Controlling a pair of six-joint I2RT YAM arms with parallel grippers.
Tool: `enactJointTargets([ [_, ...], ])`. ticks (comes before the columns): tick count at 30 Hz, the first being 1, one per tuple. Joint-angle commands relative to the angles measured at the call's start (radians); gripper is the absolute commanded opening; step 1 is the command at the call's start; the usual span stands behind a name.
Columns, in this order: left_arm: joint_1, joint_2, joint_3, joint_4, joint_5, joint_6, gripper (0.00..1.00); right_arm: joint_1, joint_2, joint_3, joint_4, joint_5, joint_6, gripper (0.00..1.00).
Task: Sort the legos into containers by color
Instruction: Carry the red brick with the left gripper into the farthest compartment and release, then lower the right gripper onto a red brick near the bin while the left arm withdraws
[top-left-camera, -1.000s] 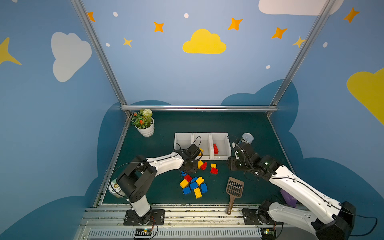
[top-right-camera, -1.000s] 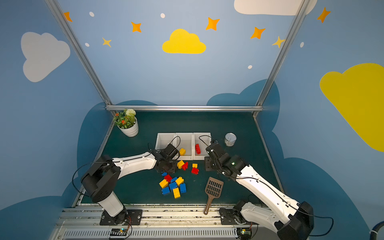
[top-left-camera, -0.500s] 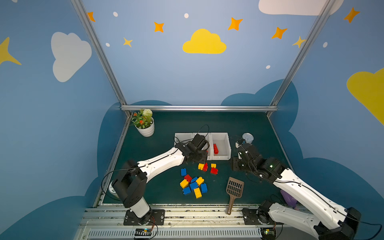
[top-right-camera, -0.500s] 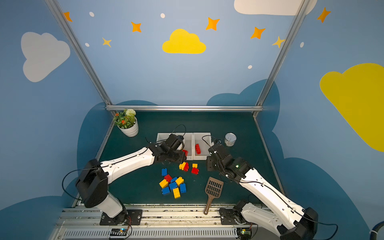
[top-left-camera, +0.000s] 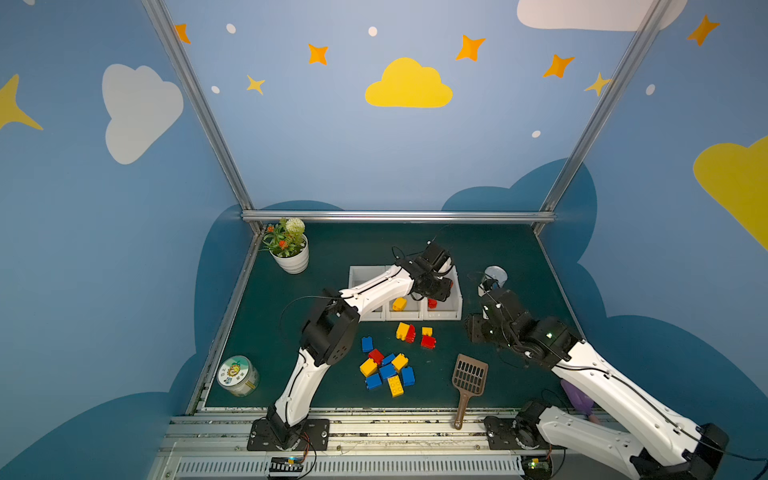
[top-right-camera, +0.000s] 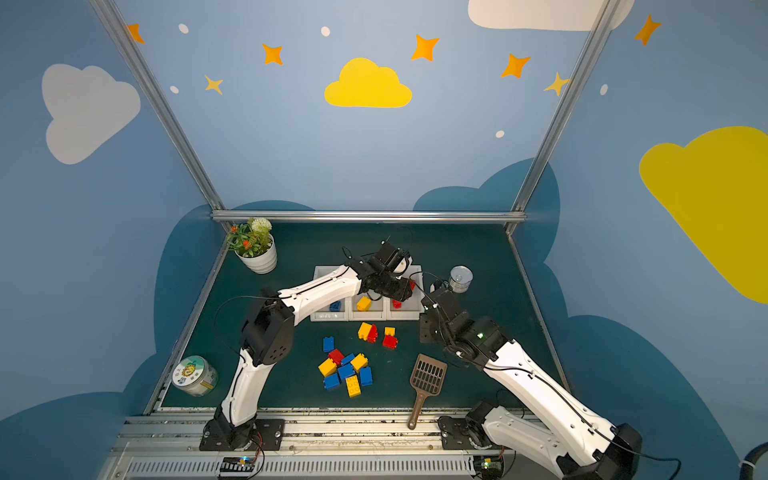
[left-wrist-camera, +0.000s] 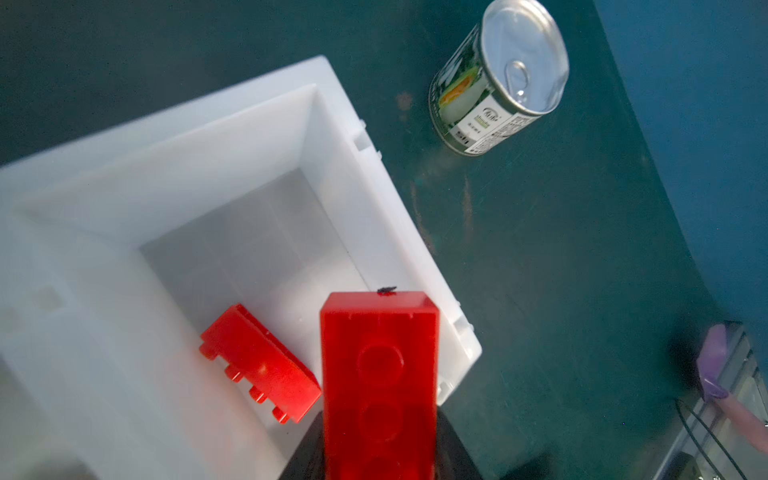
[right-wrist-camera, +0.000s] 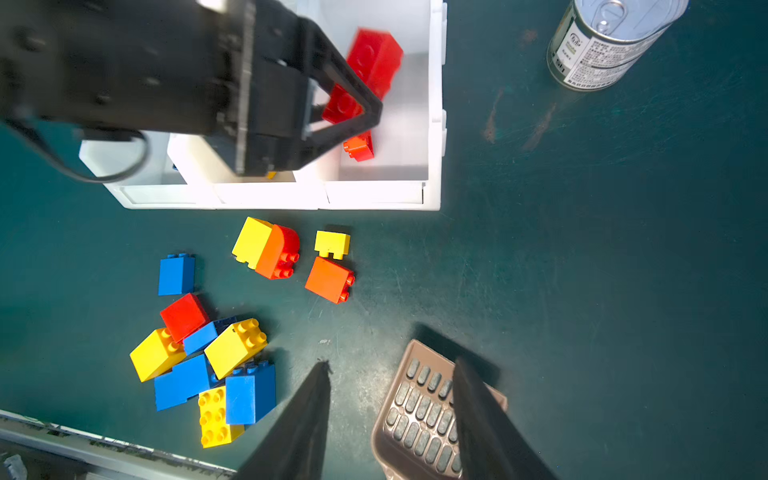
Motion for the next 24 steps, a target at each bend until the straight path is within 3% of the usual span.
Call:
enactJointTargets([
  [1, 0.006, 0.019, 0.042, -0.042, 0.047, -0.003, 0.46, -0.005, -0.015, -0.012, -0.022, 0.012, 0.012, 0.49],
  [7, 0.009, 0.006, 0.035, -0.034, 0.054, -0.01, 0.57, -0.007, -0.025, -0.015, -0.028, 0.021, 0.018, 0.52],
  [13, 0.014, -0.094, -0.064, 0.024, 0.043, -0.022, 0.59, -0.009, -0.01, -0.009, -0.025, 0.005, 0.007, 0.52],
  [19, 0.051, -0.305, -0.282, 0.108, 0.021, -0.046, 0.62, -0.008, 0.054, 0.003, -0.006, -0.052, -0.023, 0.52],
  [24, 0.108, -0.548, -0.551, 0.171, -0.009, -0.079, 0.63, -0.007, 0.139, 0.015, 0.035, -0.122, -0.032, 0.53],
])
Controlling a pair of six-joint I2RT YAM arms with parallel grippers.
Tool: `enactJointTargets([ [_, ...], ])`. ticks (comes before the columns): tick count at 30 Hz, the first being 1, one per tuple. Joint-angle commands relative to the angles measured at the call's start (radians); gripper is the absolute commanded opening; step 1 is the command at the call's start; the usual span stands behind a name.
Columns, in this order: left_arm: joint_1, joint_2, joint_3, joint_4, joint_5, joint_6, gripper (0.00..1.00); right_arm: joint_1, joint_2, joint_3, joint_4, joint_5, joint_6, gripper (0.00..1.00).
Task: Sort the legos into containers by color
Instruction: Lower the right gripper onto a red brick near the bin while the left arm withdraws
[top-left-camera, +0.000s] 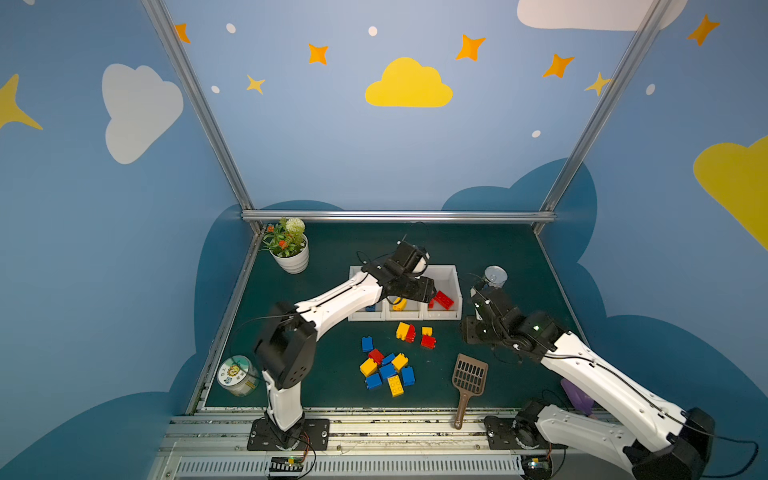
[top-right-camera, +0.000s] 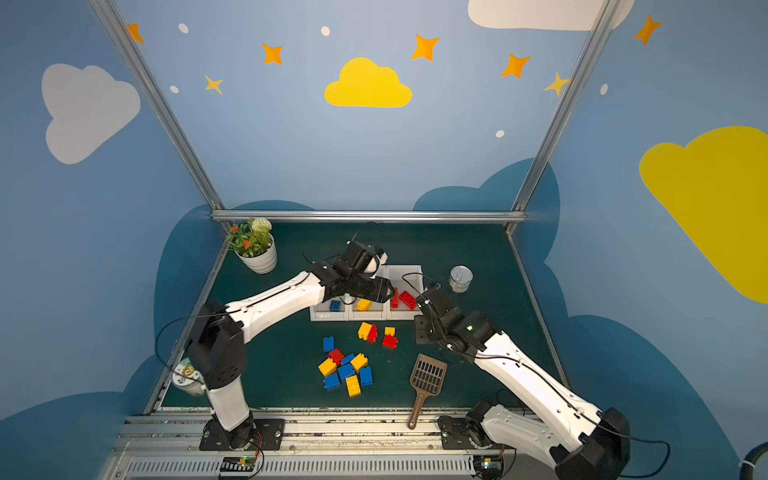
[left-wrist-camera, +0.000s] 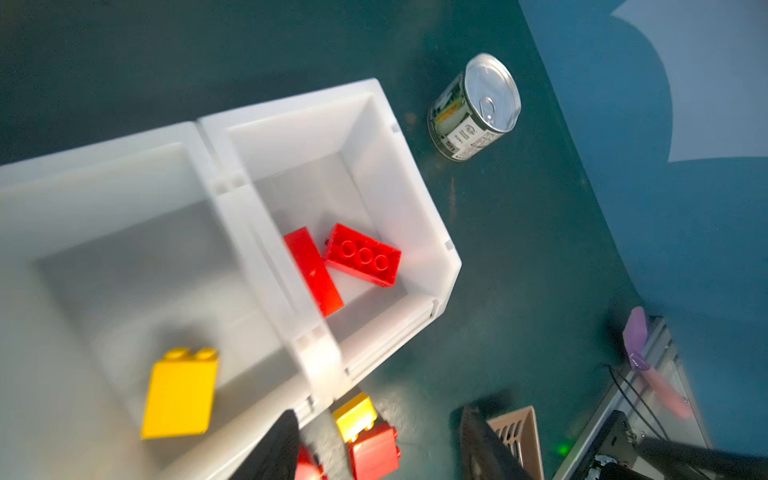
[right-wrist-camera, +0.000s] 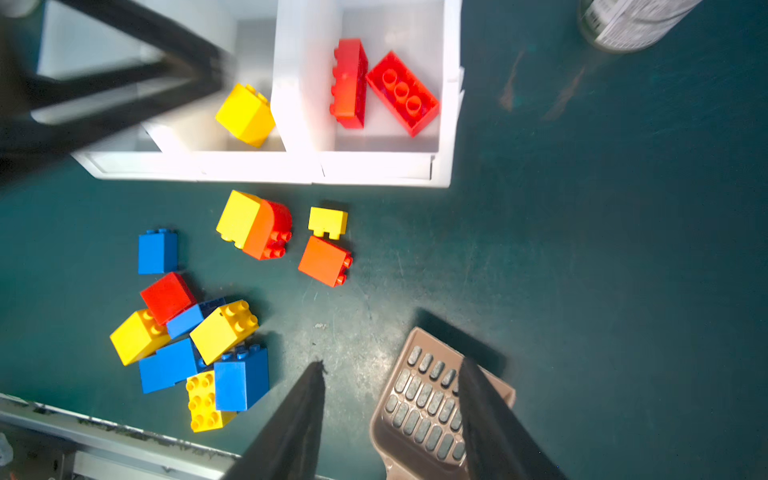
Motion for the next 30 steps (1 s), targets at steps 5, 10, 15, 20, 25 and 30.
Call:
enactJointTargets([
  [5, 0.072, -0.33, -0.356, 0.066, -0.113, -0.044, 0.67, 0.007, 0.151, 0.045, 0.057, -0.129, -0.017, 0.55],
  [10, 0.112, -0.526, -0.545, 0.089, -0.151, -0.071, 0.72, 0.017, 0.306, 0.109, 0.002, -0.159, 0.041, 0.56],
  [15, 0.115, -0.694, -0.706, 0.144, -0.188, -0.109, 0.88, 0.044, 0.493, 0.205, -0.074, -0.171, 0.044, 0.58],
  [20, 0.119, -0.831, -0.803, 0.152, -0.237, -0.122, 0.94, 0.084, 0.608, 0.249, -0.049, -0.154, 0.072, 0.61],
  [25, 0.12, -0.904, -0.841, 0.117, -0.262, -0.124, 0.96, 0.095, 0.682, 0.278, -0.052, -0.124, 0.113, 0.62],
  [30, 0.121, -0.924, -0.874, 0.116, -0.251, -0.146, 0.97, 0.094, 0.719, 0.28, -0.018, -0.128, 0.13, 0.62],
])
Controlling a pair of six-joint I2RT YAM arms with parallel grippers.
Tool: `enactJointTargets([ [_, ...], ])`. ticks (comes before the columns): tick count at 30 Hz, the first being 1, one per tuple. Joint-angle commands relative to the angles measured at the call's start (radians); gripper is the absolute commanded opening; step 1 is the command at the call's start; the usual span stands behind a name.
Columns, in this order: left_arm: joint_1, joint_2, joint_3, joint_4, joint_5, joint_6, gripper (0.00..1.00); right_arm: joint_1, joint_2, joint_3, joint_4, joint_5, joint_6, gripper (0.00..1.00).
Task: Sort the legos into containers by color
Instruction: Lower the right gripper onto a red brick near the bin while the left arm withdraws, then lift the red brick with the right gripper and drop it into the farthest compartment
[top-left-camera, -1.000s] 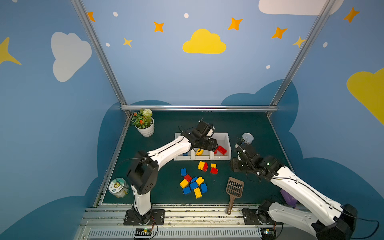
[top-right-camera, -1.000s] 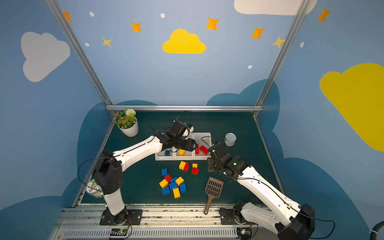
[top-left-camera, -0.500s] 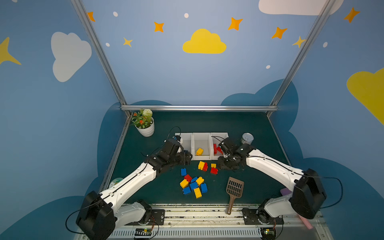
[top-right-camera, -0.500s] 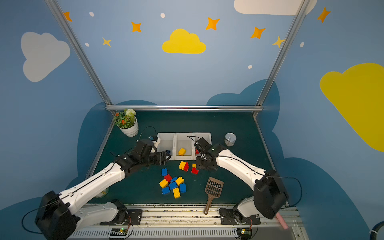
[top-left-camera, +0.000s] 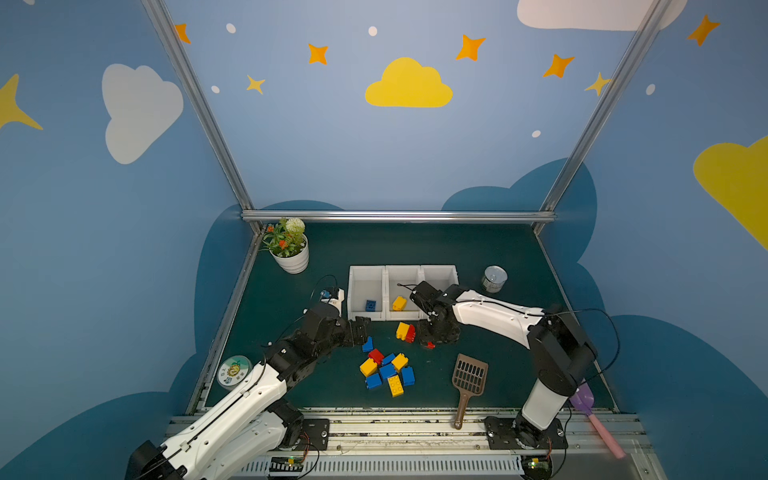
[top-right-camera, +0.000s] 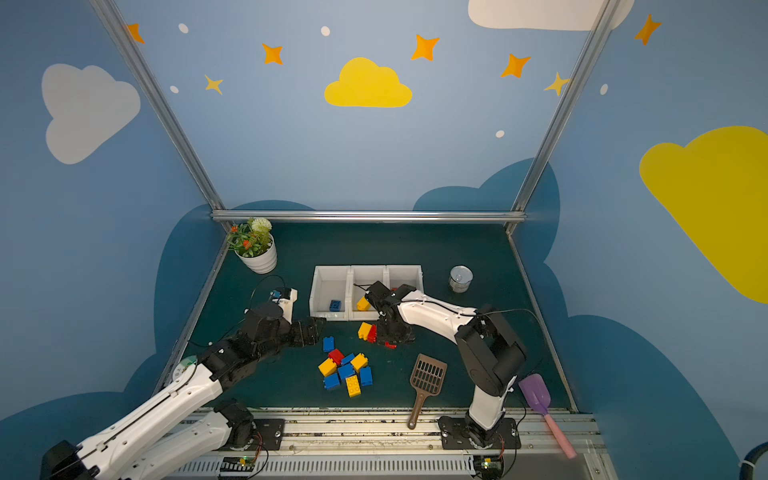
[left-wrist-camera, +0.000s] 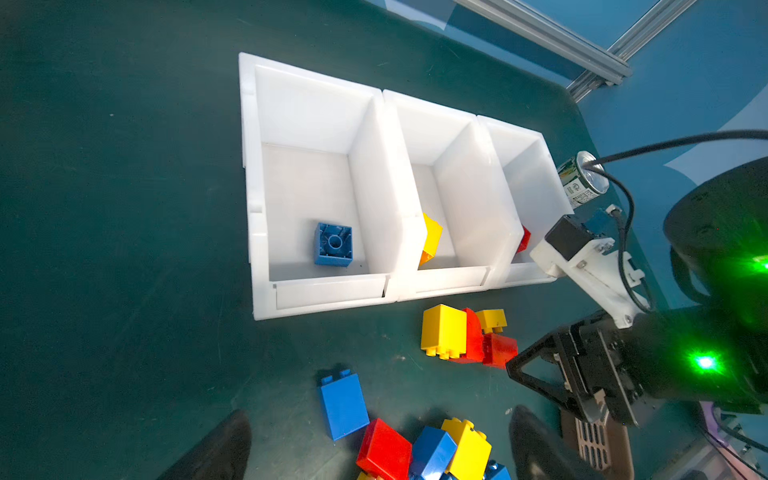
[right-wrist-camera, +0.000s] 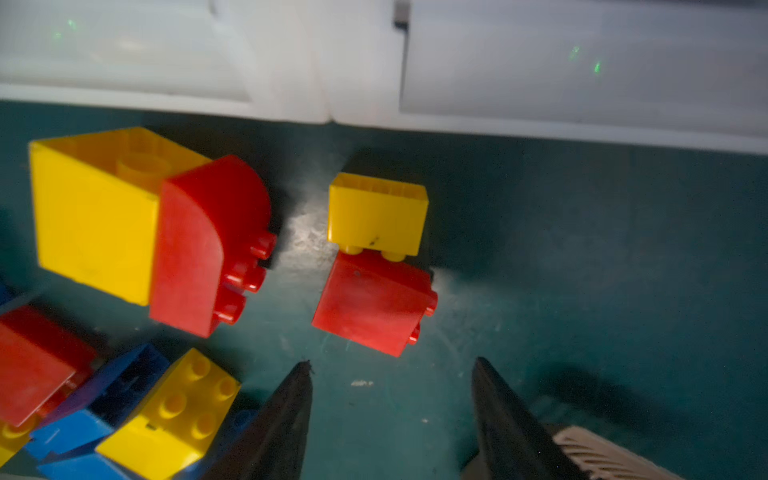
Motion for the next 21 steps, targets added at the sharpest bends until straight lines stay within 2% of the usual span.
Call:
enactJointTargets([
  [1, 0.005, -0.007, -0.022, -0.001, -0.005, -0.02, 0.97, 0.002, 0.03, 0.028, 0.01, 0.011, 0.029, 0.61],
  [13, 0.005, -0.012, -0.048, 0.008, 0.015, -0.046, 0.99, 0.003, 0.103, 0.06, 0.052, 0.003, 0.063, 0.58],
  [21, 0.004, -0.02, -0.061, 0.009, 0.017, -0.057, 0.99, 0.002, 0.112, 0.03, 0.048, 0.019, 0.085, 0.48],
])
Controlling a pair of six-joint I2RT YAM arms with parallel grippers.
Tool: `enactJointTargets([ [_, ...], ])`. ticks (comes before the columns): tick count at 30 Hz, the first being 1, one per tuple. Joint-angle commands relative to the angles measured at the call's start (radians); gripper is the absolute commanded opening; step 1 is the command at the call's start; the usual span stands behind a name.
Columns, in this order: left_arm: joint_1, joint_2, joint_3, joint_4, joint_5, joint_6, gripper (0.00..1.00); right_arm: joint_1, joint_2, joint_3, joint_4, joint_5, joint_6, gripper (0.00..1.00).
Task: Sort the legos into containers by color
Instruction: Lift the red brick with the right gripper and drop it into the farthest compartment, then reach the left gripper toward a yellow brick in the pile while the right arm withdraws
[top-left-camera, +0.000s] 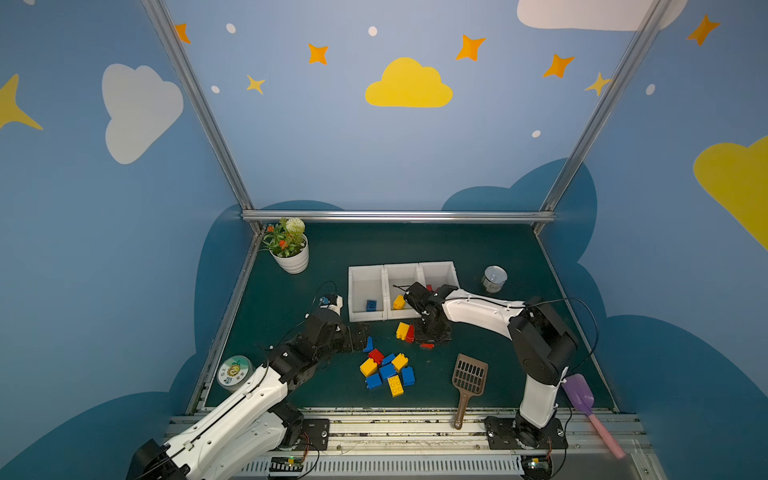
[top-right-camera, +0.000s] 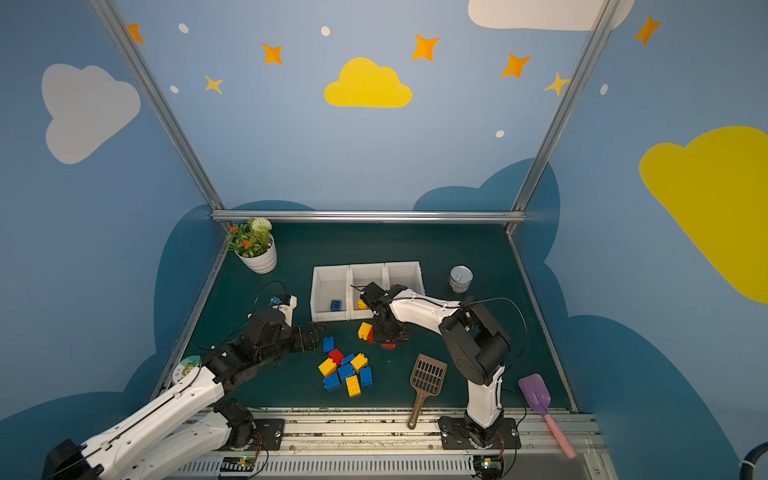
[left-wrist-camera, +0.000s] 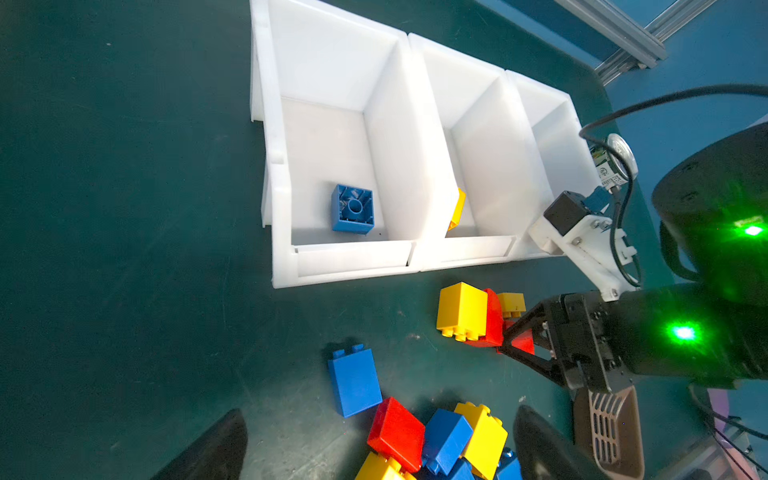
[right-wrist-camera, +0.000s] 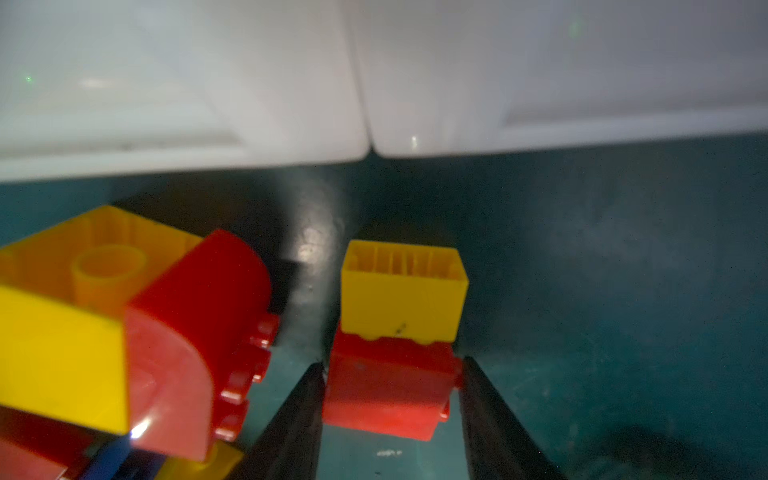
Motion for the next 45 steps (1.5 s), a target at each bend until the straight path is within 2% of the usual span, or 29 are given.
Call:
enactJointTargets([
  [1, 0.005, -0.013, -0.009, 0.008, 0.007, -0.009, 0.99, 0.001, 0.008, -0.013, -0.003, 0.02, 0.016, 0.46],
  [8, 0.004, -0.018, -0.01, 0.004, 0.007, -0.013, 0.99, 0.008, -0.071, -0.029, -0.028, 0.021, 0.011, 0.36],
  [13, 0.004, -0.027, -0.01, 0.002, 0.0, -0.013, 0.99, 0.001, -0.208, 0.016, -0.102, 0.066, -0.034, 0.36],
  [17, 0.004, -0.03, -0.013, 0.013, -0.001, -0.008, 0.99, -0.066, -0.264, 0.076, -0.119, 0.099, -0.134, 0.37],
  [22, 0.006, -0.032, -0.018, 0.029, 0.005, -0.017, 0.99, -0.181, -0.209, 0.155, -0.077, 0.097, -0.272, 0.37],
  [27, 0.008, -0.026, -0.016, 0.034, 0.032, -0.014, 0.99, -0.252, -0.051, 0.279, -0.095, 0.063, -0.319, 0.37],
  [31, 0.006, 0.004, -0.009, 0.036, 0.073, -0.008, 0.98, -0.287, 0.066, 0.38, -0.136, 0.033, -0.313, 0.42],
  [34, 0.004, 0.03, 0.004, 0.03, 0.102, -0.001, 0.97, -0.292, 0.096, 0.41, -0.144, 0.028, -0.313, 0.52],
  [38, 0.005, 0.053, 0.011, 0.04, 0.123, 0.01, 0.92, -0.294, 0.075, 0.404, -0.139, 0.021, -0.309, 0.62],
  [45, 0.004, 0.125, 0.046, 0.035, 0.144, 0.057, 0.84, -0.292, -0.016, 0.376, -0.156, 0.028, -0.308, 0.64],
])
